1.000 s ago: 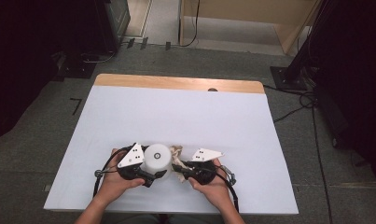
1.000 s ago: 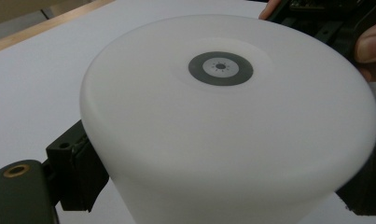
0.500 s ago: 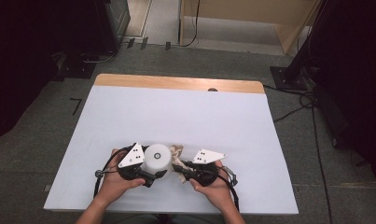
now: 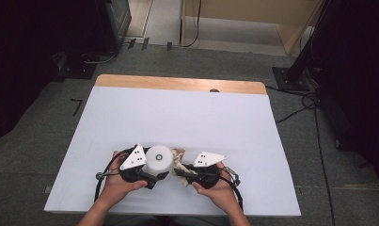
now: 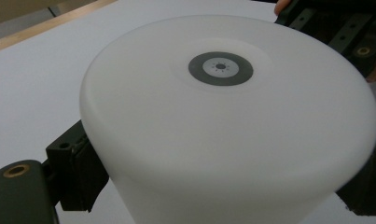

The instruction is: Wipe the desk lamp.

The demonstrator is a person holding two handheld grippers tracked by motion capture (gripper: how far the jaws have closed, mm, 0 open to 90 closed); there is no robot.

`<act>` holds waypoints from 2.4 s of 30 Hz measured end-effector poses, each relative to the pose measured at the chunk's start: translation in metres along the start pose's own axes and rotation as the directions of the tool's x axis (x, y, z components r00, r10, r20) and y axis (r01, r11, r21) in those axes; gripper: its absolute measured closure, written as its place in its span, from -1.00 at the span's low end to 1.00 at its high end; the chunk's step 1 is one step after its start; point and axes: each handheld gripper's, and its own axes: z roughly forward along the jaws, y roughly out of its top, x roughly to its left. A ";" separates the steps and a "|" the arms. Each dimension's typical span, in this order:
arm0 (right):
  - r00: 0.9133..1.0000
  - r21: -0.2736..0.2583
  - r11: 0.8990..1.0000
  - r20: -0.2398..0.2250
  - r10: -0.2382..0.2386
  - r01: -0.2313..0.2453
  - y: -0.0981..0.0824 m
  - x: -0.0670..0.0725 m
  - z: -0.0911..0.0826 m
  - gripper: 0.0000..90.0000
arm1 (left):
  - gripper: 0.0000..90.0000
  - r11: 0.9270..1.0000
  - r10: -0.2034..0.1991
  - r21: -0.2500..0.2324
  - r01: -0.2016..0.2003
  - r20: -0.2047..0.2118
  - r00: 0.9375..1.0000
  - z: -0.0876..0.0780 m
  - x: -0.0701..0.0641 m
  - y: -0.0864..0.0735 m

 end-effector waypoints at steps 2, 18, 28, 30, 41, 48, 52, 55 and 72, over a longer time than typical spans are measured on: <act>1.000 0.023 0.999 -0.002 0.024 -0.024 -0.002 -0.002 0.003 0.71 | -0.81 1.000 -0.003 -0.004 0.003 0.000 1.000 0.000 0.000 0.000; 0.999 0.075 0.997 0.034 0.032 -0.035 -0.003 -0.005 0.009 0.71 | -0.81 0.999 -0.030 -0.013 0.029 -0.011 1.000 0.003 0.000 0.001; 0.999 -0.065 0.997 0.019 0.050 -0.048 0.012 -0.001 -0.010 0.72 | -0.81 1.000 -0.022 0.013 0.023 -0.025 0.999 0.003 -0.004 0.004; 0.999 -0.093 0.995 0.024 0.046 -0.043 0.017 0.000 -0.014 0.72 | -0.81 1.000 -0.023 0.017 0.024 -0.027 0.999 0.003 -0.004 0.004; 0.998 -0.078 0.995 0.023 0.066 -0.064 0.017 -0.003 -0.008 0.72 | -0.81 0.999 -0.021 0.028 0.022 -0.027 0.999 0.002 -0.005 0.004; 0.992 0.070 0.990 0.028 0.123 -0.125 0.004 -0.008 0.008 0.72 | -0.81 1.000 -0.019 0.022 0.020 -0.026 0.999 0.002 -0.004 0.003; 0.992 0.077 0.989 0.039 0.121 -0.124 0.006 -0.008 0.008 0.72 | -0.81 1.000 -0.019 0.021 0.020 -0.026 0.999 0.002 -0.004 0.003; 0.992 0.025 0.992 0.034 0.121 -0.122 0.012 -0.006 0.002 0.72 | -0.81 1.000 -0.017 0.023 0.017 -0.022 1.000 0.002 -0.004 0.003; 0.989 -0.007 0.989 -0.032 0.145 -0.145 0.015 -0.006 -0.007 0.72 | -0.82 0.999 -0.025 0.023 0.026 -0.011 1.000 0.003 -0.002 0.002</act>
